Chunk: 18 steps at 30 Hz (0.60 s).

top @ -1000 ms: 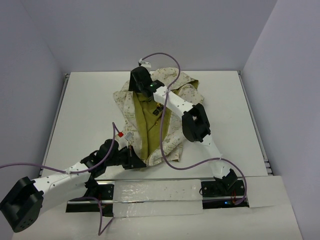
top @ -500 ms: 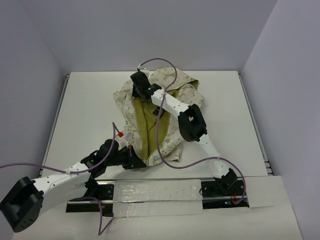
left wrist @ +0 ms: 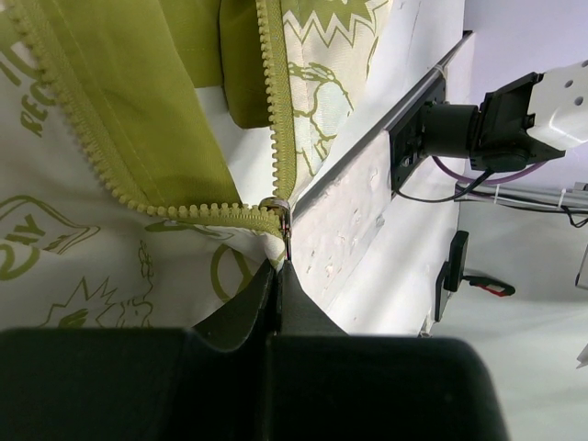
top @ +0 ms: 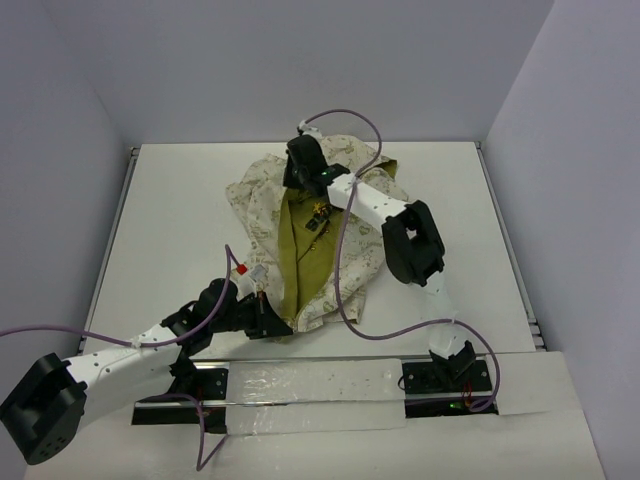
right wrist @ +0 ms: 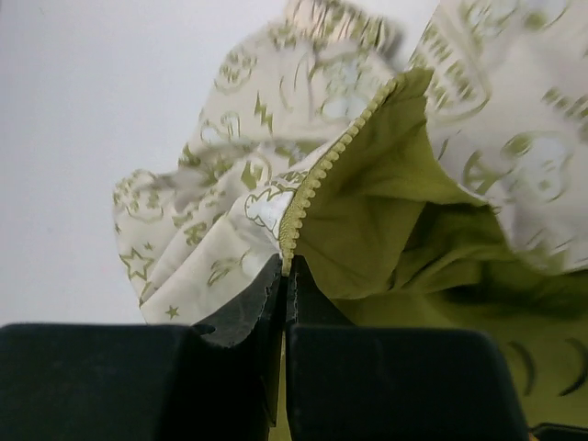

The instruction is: Zip up the jacket

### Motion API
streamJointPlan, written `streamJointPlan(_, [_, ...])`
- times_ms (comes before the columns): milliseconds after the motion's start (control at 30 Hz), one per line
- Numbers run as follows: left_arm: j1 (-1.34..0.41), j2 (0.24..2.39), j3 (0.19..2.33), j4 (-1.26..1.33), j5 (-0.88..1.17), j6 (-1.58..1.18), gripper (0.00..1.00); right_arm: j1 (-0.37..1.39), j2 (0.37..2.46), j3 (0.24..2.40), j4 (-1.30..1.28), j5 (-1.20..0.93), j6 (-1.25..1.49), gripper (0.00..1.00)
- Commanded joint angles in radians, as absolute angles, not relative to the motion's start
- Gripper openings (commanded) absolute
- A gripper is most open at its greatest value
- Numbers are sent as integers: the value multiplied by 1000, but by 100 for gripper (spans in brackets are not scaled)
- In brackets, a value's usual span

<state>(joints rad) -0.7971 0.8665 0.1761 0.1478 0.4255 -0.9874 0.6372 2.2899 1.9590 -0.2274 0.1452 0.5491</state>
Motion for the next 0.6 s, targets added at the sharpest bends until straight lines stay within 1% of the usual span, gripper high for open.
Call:
streamJointPlan(0, [-805, 853, 173, 170, 424, -983, 0, 569, 2197, 1925, -114, 59, 533, 0])
streamJointPlan(200, [-805, 862, 176, 171, 428, -979, 0, 532, 2204, 1888, -94, -3, 517, 0])
streamJointPlan(433, [-808, 839, 173, 156, 420, -985, 0, 458, 2193, 1773, 45, -143, 567, 0])
streamJointPlan(567, [-810, 833, 176, 151, 416, -983, 0, 439, 2208, 1784, 61, -178, 560, 0])
